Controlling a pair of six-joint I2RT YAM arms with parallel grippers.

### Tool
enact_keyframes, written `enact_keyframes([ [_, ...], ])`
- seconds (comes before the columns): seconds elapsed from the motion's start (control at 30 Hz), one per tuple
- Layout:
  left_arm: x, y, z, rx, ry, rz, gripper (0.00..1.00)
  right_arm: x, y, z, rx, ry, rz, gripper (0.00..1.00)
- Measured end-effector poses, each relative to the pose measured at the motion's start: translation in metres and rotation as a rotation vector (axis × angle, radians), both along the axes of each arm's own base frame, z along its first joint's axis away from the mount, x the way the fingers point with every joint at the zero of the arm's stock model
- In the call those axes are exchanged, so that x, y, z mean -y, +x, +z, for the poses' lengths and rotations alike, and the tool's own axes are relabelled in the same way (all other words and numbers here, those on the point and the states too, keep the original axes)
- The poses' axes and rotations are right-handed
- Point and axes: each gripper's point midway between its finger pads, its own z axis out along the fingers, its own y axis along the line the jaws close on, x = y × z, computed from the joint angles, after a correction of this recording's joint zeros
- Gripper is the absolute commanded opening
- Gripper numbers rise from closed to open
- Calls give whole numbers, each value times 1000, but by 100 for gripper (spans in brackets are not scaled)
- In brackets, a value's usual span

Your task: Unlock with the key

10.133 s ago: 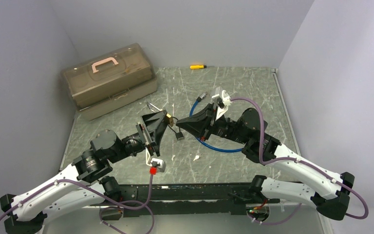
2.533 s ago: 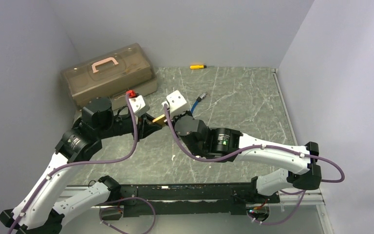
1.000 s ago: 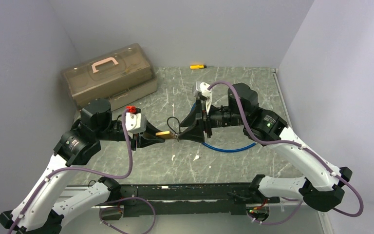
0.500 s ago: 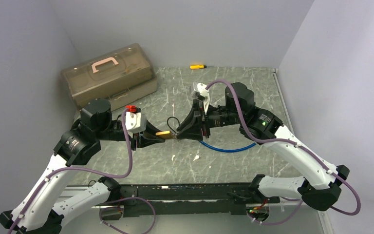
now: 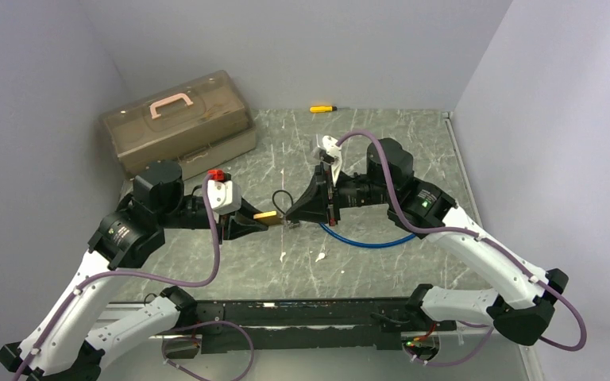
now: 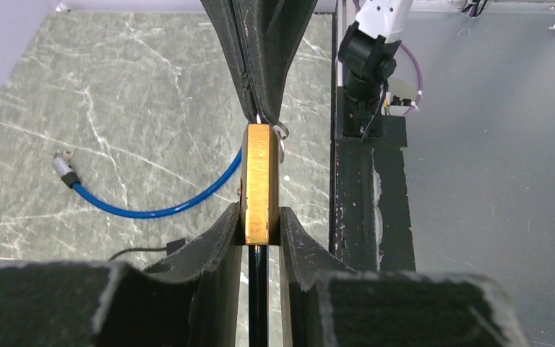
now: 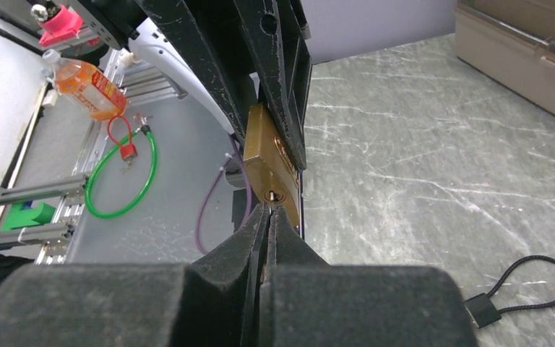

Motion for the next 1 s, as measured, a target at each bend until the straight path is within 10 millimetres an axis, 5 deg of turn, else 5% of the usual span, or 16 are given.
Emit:
enact_keyframes([
  [0.43, -8, 4, -10, -4, 67, 37, 0, -8, 2, -14, -134, 45, 3, 0],
  [1.0, -13, 27, 5, 544, 206, 40, 0, -13, 14, -1, -371, 93, -67, 0],
])
